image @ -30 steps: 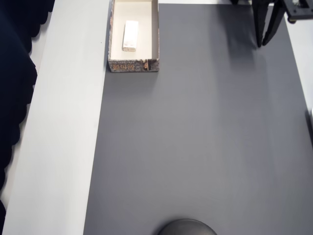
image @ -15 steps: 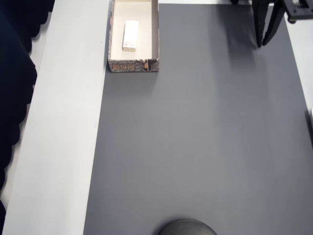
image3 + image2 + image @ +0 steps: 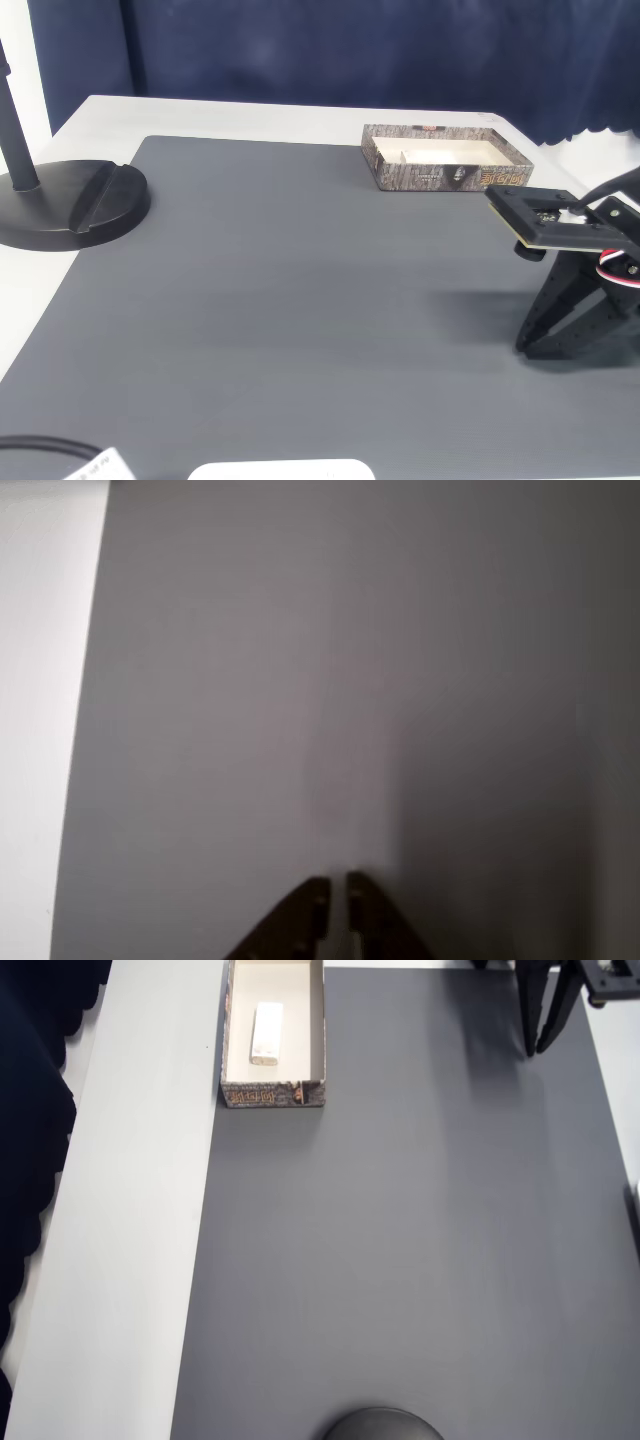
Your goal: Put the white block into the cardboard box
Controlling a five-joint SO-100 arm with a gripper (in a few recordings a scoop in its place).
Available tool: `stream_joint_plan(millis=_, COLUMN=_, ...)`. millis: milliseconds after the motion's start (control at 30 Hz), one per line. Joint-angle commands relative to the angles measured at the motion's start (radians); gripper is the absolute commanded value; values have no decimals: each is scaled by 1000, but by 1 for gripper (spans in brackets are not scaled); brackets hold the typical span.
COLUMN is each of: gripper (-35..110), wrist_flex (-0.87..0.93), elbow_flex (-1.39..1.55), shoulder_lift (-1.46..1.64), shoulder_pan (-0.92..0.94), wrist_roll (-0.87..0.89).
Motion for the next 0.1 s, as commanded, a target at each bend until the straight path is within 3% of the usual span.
stream_joint_plan(millis=0, gripper=-2, wrist_flex=-6, elbow_flex=18, shoulder_lift=37, shoulder_pan=-2, wrist_roll=-12)
stream_joint_plan(millis=67, gripper=-2, wrist_flex=-6, elbow_flex=18, shoulder_lift=37, shoulder_pan=-2, wrist_roll=-12)
